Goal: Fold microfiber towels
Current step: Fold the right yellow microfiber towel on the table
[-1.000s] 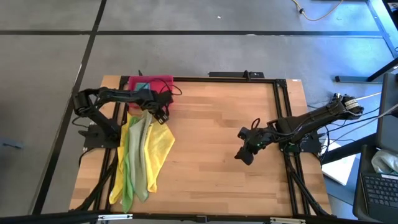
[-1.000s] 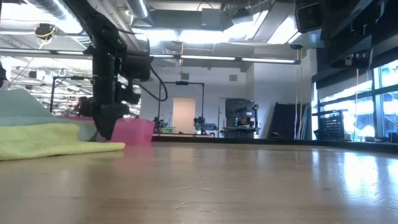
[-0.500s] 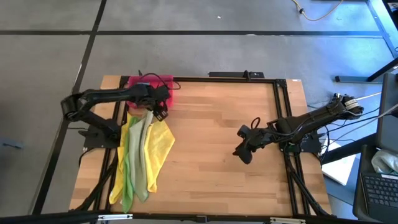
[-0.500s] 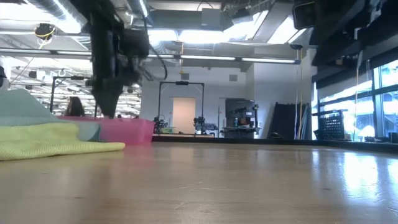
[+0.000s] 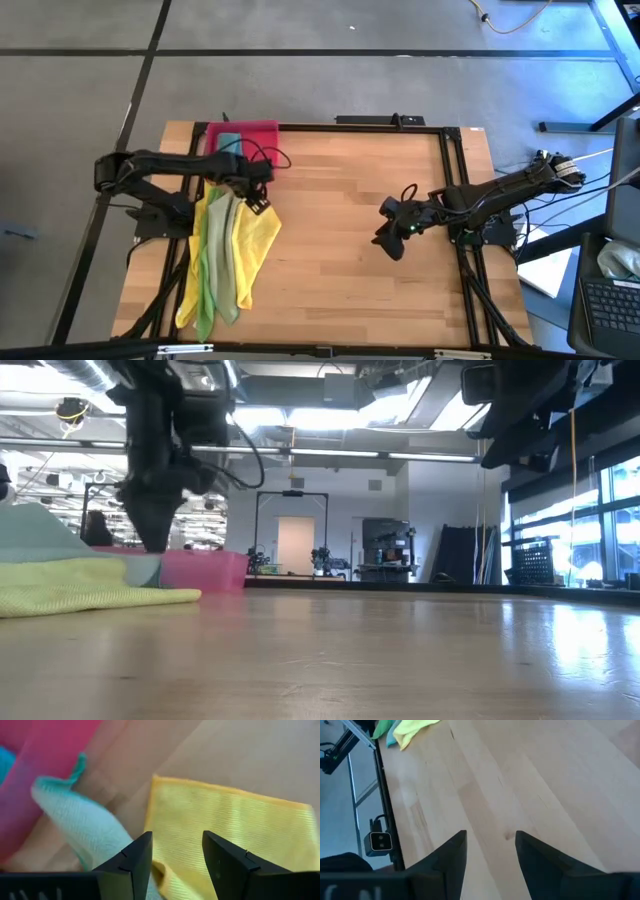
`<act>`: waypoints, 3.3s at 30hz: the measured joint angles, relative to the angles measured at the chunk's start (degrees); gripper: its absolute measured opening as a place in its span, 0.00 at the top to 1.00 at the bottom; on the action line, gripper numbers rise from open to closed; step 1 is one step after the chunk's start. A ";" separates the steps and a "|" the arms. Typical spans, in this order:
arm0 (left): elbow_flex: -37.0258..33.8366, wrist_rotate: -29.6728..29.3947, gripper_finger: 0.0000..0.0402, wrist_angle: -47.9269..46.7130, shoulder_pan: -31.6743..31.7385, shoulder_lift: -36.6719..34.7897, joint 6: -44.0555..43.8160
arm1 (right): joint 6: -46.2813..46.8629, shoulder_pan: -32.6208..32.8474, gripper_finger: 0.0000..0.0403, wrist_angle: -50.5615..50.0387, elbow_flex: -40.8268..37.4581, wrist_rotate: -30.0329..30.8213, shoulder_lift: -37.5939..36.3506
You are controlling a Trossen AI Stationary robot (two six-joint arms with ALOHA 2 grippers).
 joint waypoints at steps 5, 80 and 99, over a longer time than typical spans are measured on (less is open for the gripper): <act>-5.62 5.75 0.59 9.43 -1.30 0.00 -7.29 | -4.21 0.00 0.57 -0.06 0.00 7.69 0.00; 12.74 14.84 0.65 12.98 0.35 23.81 40.83 | -10.75 -10.08 0.57 6.47 -0.22 19.44 -0.09; 12.83 11.66 0.74 15.55 -3.86 26.12 30.98 | -9.99 -10.03 0.57 6.43 -0.24 12.28 -0.09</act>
